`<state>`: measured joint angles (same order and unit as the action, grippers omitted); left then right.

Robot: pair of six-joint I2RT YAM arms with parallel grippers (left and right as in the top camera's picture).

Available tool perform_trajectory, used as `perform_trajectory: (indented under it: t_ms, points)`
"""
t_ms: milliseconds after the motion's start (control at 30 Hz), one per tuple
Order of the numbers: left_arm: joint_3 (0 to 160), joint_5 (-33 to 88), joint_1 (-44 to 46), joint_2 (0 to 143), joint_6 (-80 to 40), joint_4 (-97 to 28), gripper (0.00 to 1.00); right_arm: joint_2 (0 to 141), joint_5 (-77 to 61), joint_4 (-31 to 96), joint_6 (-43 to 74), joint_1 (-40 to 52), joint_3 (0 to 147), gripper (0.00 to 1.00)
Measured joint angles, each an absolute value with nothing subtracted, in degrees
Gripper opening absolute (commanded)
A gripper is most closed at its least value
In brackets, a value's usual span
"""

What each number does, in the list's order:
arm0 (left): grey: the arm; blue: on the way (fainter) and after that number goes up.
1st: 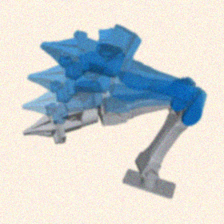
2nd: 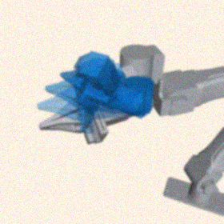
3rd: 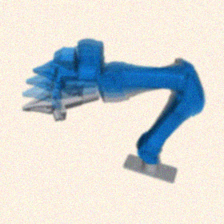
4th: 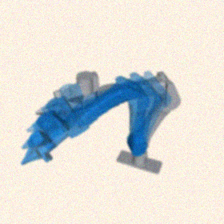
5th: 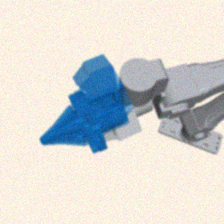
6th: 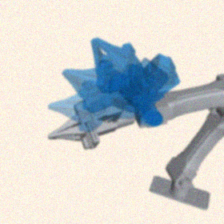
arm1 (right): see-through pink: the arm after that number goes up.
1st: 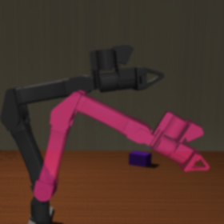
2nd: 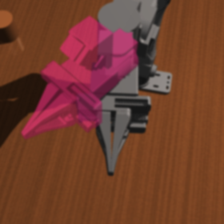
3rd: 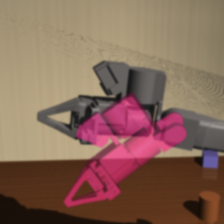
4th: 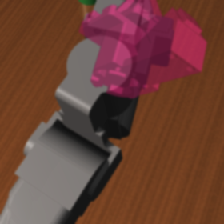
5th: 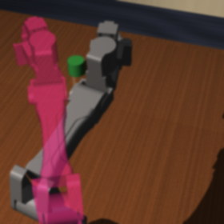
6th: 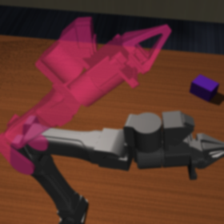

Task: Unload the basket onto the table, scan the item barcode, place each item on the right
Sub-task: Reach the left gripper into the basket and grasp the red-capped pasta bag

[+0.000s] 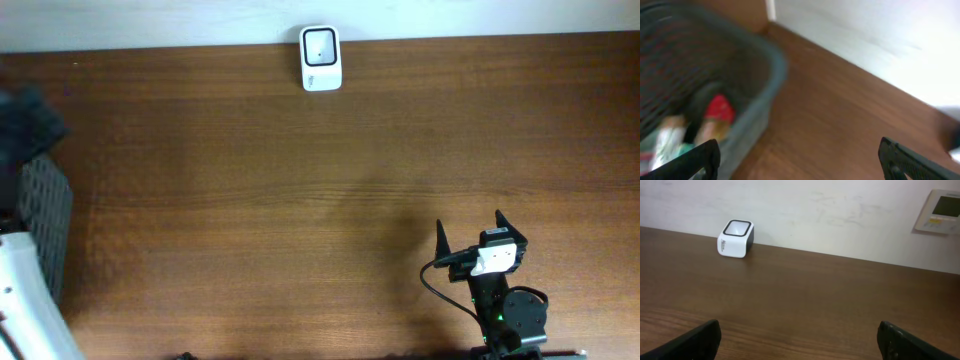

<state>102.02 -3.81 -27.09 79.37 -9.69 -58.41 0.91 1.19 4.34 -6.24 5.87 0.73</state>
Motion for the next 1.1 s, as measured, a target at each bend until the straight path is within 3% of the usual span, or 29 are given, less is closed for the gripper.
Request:
perform_trajectory:
  t_ms: [233, 367, 600, 1100]
  points:
    - [102.1, -5.5, -44.1, 81.6, -14.8, -57.7, 1.00, 0.9, 1.2, 4.3, -6.2, 5.9, 0.7, 0.98]
    - [102.3, -5.6, -51.0, 91.3, -11.8, -58.7, 1.00, 0.9, 1.2, 4.3, -6.2, 5.9, 0.7, 0.98]
    - [102.3, -5.7, -51.4, 102.2, 2.0, -58.5, 0.95, 0.9, 1.2, 4.3, -6.2, 5.9, 0.7, 0.98]
    - [102.3, -3.2, -51.4, 115.8, 13.4, -55.4, 0.84, 0.9, 1.2, 4.3, -6.2, 5.9, 0.7, 0.98]
